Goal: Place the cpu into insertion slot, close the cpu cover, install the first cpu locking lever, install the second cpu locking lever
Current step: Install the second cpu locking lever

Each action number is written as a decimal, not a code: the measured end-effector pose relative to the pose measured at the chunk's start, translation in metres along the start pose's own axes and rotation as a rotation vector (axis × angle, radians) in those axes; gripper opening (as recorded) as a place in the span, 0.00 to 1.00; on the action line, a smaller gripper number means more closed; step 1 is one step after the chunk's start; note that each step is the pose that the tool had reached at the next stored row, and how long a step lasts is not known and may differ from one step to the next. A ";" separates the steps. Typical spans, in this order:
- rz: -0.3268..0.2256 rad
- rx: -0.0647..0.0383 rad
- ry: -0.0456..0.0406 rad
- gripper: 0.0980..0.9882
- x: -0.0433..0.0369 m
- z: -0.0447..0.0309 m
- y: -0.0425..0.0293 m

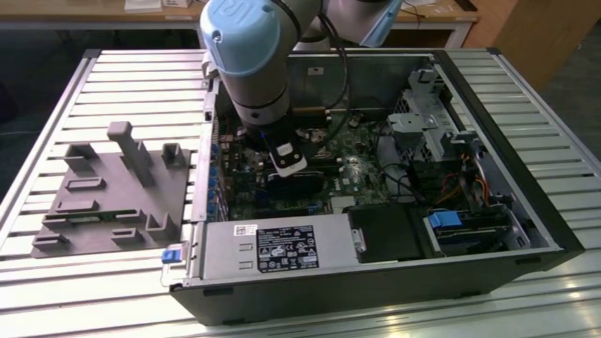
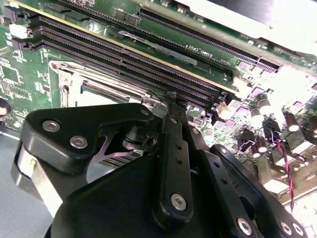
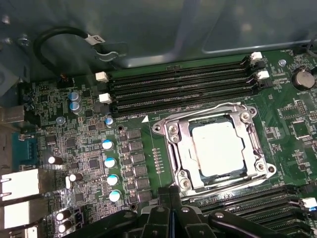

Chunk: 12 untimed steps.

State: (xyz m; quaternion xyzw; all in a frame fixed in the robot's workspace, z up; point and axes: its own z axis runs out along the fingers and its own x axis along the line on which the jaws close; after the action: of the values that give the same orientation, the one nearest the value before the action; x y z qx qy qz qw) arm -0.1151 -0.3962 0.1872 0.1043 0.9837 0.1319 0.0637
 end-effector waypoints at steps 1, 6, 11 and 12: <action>0.000 0.000 0.0002 0.00 -0.0005 0.0001 0.0002; 0.000 0.000 -0.0004 0.00 -0.0012 0.0006 0.0014; 0.000 -0.001 -0.0004 0.00 -0.0009 -0.0002 0.0036; 0.000 -0.001 -0.0004 0.00 -0.0009 -0.0010 0.0043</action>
State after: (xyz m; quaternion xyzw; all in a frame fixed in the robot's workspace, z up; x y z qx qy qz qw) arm -0.1135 -0.3926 0.1894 0.1042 0.9837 0.1322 0.0639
